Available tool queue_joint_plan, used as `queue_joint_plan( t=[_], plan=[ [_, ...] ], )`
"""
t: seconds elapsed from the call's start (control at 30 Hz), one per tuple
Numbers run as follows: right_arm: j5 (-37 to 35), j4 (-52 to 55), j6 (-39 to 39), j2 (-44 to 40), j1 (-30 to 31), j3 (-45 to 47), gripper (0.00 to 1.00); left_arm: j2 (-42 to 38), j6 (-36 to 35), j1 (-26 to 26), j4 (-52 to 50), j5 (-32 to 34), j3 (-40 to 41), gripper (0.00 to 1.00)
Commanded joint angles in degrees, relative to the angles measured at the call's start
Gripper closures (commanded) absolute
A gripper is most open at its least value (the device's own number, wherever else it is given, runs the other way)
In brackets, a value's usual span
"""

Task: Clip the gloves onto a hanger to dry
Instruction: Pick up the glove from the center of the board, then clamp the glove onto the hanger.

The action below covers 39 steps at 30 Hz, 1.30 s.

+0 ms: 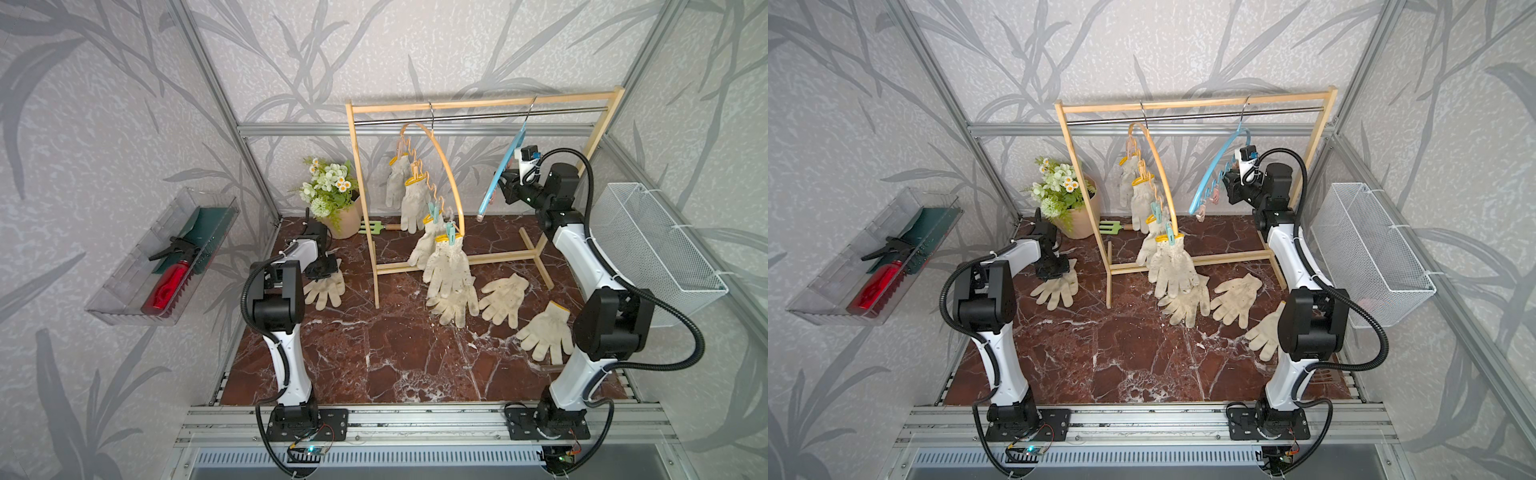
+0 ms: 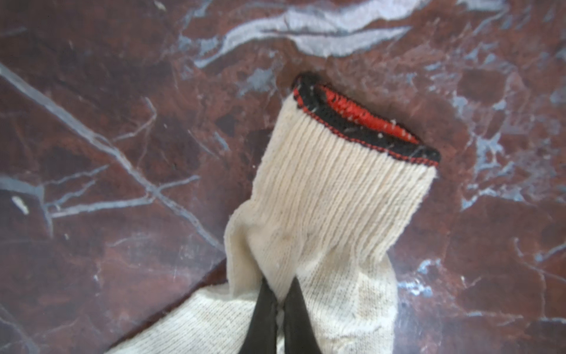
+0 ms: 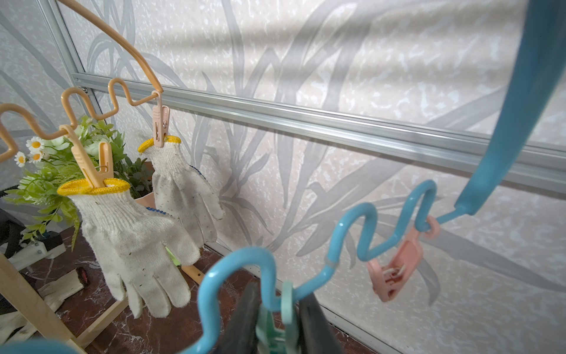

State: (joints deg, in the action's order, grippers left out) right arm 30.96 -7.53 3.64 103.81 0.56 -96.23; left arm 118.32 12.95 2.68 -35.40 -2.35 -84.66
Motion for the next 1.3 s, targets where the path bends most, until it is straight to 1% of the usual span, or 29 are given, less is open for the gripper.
queue_joint_plan(
  t=[0.0, 0.2, 0.3, 0.4, 0.47, 0.57, 0.67, 0.7, 0.8, 0.87, 0.97, 1.07, 1.13, 1.2, 1.27],
  plan=[
    [0.42, -0.72, -0.76, -1.24, 0.45, 1.02, 0.76, -7.28, 3.51, -0.47, -0.09, -3.92, 4.87, 1.00],
    [0.09, -1.23, -1.44, -1.91, 0.59, 1.82, 0.76, -25.83, 6.98, -3.10, 6.12, -8.69, 15.67, 1.00],
    [-0.09, -1.30, -1.80, -1.95, 0.59, 2.05, 0.76, -35.69, 6.91, -6.35, 8.34, -10.05, 20.72, 1.00],
    [-0.49, -1.55, -2.54, -1.98, 0.59, 2.06, 0.76, -43.96, 6.54, -12.39, 8.54, -9.50, 24.18, 1.00],
    [-0.81, -1.61, -3.19, -1.81, 0.59, 1.89, 0.76, -48.74, 7.48, -16.50, 8.16, -9.24, 25.88, 1.00],
    [-1.13, -2.17, -4.62, -1.79, 0.59, 1.95, 0.76, -54.95, 10.49, -22.96, 9.20, -8.59, 28.07, 1.00],
    [-1.51, -2.35, -5.62, -1.69, 0.67, 1.96, 0.76, -58.94, 12.63, -30.62, 10.12, -5.34, 27.96, 1.00],
    [-1.64, -2.46, -5.90, -1.83, 0.67, 2.07, 0.76, -59.50, 13.81, -32.65, 11.22, -4.94, 27.90, 1.00],
    [-1.87, -2.70, -6.82, -2.29, 0.67, 2.69, 0.76, -59.80, 15.88, -40.93, 15.47, -2.97, 27.19, 1.00],
    [-2.12, -2.90, -6.91, -3.01, 0.80, 3.63, 0.76, -58.12, 15.89, -47.04, 17.97, -0.48, 25.76, 1.00],
    [-3.25, -2.76, -6.75, -4.32, 0.85, 5.04, 0.76, -54.65, 15.32, -54.13, 21.82, 2.74, 23.21, 1.00],
    [-4.47, -2.35, -6.62, -5.70, 0.85, 6.20, 0.75, -51.00, 14.41, -59.05, 26.07, 5.44, 21.56, 1.00],
    [-4.93, -1.89, -6.44, -5.75, 0.85, 6.48, 0.75, -48.19, 14.07, -61.35, 27.96, 5.85, 20.01, 1.00],
    [-5.14, -1.53, -6.23, -7.59, 0.85, 6.79, 0.74, -45.17, 13.37, -63.33, 29.92, 5.71, 18.18, 1.00],
    [-5.61, -1.62, -6.26, -8.30, 0.85, 7.40, 0.74, -41.80, 11.40, -65.53, 33.40, 6.77, 16.72, 1.00]
  ],
)
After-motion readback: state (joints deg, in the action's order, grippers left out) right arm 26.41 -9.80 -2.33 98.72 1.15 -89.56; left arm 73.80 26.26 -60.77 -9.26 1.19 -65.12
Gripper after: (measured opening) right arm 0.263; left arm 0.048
